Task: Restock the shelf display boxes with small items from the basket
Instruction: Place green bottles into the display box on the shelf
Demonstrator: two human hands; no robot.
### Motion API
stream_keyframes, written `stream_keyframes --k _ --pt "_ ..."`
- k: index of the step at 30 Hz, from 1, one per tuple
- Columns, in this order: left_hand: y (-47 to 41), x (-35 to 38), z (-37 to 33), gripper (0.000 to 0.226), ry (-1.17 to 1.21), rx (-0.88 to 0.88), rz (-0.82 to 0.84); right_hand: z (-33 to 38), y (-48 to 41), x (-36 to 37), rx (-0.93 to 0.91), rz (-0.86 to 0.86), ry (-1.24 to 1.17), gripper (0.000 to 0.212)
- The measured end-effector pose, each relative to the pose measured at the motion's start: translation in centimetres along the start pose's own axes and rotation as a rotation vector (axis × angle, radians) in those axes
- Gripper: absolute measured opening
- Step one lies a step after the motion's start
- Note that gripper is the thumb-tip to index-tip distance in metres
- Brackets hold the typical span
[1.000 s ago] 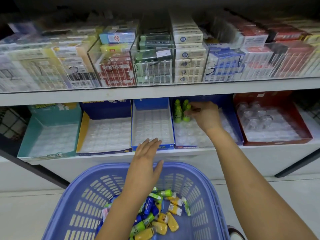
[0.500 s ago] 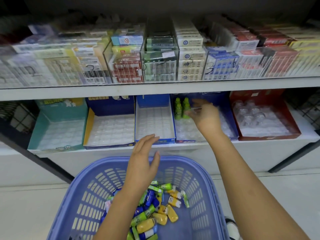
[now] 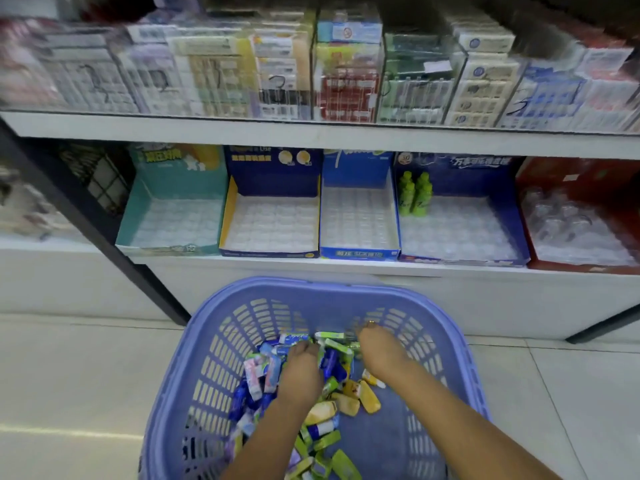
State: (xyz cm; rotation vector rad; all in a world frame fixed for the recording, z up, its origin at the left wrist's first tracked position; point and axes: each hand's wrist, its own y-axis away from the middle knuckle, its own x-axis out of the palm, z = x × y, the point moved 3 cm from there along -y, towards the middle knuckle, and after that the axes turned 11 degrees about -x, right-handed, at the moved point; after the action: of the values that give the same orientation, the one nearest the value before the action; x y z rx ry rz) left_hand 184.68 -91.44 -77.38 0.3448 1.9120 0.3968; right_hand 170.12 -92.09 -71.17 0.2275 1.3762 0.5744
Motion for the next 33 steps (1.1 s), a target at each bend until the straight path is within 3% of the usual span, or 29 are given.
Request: stream_keyframes --k 3,10,18,23,28,30,33 --pt "-0.9 0.0 1.6 0.046 0.09 -0.111 -0.036 -0.7 -1.7 3.9 0.009 0.005 -0.069 0.071" --pt "-1.5 1.5 2.1 0.05 0.048 -0.177 -0.111 0.1 -4.3 7.7 0.096 -0.043 0.055 0.042" --pt "-2.9 1.0 3.2 0.035 0.119 -0.118 -0.066 -0.7 -5.2 8.5 0.18 -0.016 0.087 0.036" --pt "-3.0 1.1 3.3 0.042 0.01 -0.078 0.032 -2.0 -4.2 7.1 0.183 0.143 -0.113 0.034" --pt "-2.6 1.5 2.9 0.033 0.12 -0.095 0.059 -2.6 -2.4 1.9 0.072 0.341 -0.165 0.019" --pt "-2.5 1.1 2.9 0.031 0.205 -0.123 0.095 -3.2 -1.2 -0.5 0.014 0.333 -0.341 0.023" --pt "-2.8 -1.0 3.2 0.033 0.387 -0.233 0.192 -3.6 1.1 -4.7 -0.088 0.211 -0.671 0.008"
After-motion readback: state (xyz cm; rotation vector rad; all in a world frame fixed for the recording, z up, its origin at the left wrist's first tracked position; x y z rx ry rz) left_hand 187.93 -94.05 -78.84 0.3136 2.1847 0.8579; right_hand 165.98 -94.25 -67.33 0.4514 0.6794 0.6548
